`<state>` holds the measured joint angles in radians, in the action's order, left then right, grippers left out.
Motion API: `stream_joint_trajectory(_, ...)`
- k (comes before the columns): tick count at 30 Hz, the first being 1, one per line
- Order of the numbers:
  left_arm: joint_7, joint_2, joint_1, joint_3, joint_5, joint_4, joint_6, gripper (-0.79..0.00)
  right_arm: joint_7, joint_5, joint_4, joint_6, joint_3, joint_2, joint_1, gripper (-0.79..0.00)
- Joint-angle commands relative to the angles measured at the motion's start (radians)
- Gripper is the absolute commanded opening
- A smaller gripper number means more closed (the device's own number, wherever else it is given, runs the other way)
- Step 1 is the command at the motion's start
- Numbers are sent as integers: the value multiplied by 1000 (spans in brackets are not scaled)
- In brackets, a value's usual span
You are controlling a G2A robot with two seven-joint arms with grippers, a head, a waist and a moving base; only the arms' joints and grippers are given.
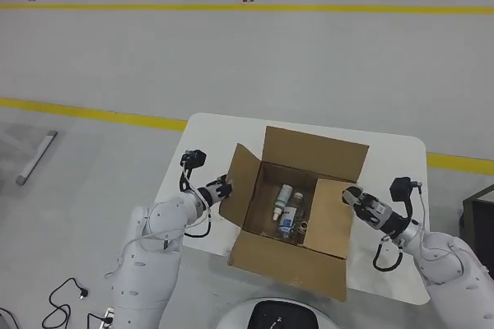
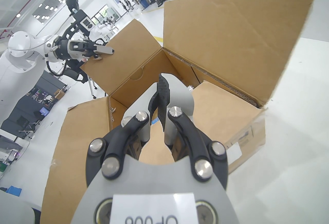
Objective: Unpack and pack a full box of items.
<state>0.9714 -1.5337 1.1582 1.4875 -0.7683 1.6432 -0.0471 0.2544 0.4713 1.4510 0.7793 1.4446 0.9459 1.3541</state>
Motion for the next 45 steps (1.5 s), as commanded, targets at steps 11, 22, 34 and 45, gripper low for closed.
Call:
stream_joint_trajectory(11,44,30,-34,108,190,-104,-31,-785,2,-63,-70,7,21,2,-22,-785)
stream_joint_trajectory(22,25,52,-38,90,173,-146,-37,-653,22,-72,-124,-49,31,3,-20,-785)
stream_joint_trajectory(34,-42,75,-54,18,-27,-143,-100,0,28,-73,-131,-47,9,11,-26,-785)
stream_joint_trajectory(45,-84,88,-73,-73,-281,-161,-191,0,31,-73,-138,-40,2,15,-31,-785)
